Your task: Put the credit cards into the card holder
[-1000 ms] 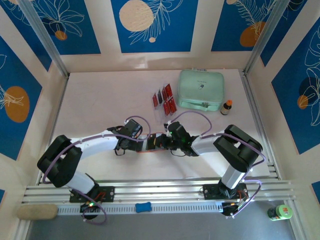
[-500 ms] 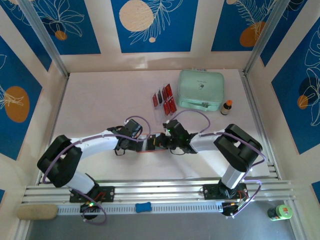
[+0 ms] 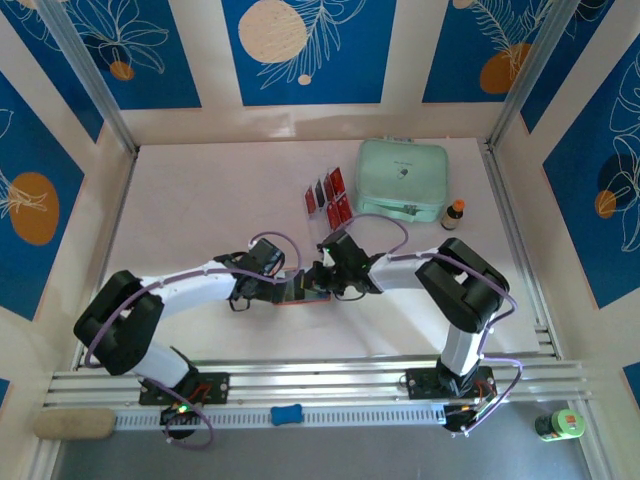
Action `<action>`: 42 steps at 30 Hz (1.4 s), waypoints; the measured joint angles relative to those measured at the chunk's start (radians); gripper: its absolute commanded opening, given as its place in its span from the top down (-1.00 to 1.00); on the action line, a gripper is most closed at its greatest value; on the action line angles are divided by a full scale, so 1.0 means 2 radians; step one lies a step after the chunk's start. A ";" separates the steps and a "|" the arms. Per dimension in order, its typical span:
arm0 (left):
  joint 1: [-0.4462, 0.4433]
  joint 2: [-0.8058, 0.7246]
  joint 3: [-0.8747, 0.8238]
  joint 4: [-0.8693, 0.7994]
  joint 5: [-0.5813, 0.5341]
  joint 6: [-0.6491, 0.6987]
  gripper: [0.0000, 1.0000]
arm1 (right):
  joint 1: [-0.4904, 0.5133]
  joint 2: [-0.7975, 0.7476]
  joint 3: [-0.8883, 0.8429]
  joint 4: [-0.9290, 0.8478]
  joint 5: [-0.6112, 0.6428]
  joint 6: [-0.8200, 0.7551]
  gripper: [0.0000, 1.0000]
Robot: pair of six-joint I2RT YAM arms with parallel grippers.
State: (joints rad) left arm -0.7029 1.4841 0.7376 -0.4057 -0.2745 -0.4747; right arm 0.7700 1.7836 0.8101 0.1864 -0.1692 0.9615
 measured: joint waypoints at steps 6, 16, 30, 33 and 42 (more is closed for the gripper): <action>0.004 -0.033 0.000 0.000 0.002 -0.032 -1.00 | -0.002 -0.010 0.031 -0.078 -0.001 -0.047 0.24; 0.029 -0.070 -0.023 -0.005 0.000 -0.075 -1.00 | -0.005 -0.037 0.077 -0.192 0.028 -0.118 0.73; 0.033 -0.021 -0.033 0.003 0.000 -0.087 -1.00 | 0.004 0.024 0.131 -0.213 0.031 -0.140 0.92; 0.033 -0.017 -0.033 0.008 0.001 -0.087 -1.00 | 0.006 0.041 0.142 -0.218 0.032 -0.141 0.93; 0.033 -0.013 -0.033 0.012 0.002 -0.086 -0.99 | 0.021 0.072 0.179 -0.222 0.031 -0.143 0.97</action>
State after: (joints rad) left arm -0.6369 1.4590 0.6720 -0.3813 -0.2703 -0.6460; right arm 0.8120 1.9285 1.1690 -0.2573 -0.1066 0.6762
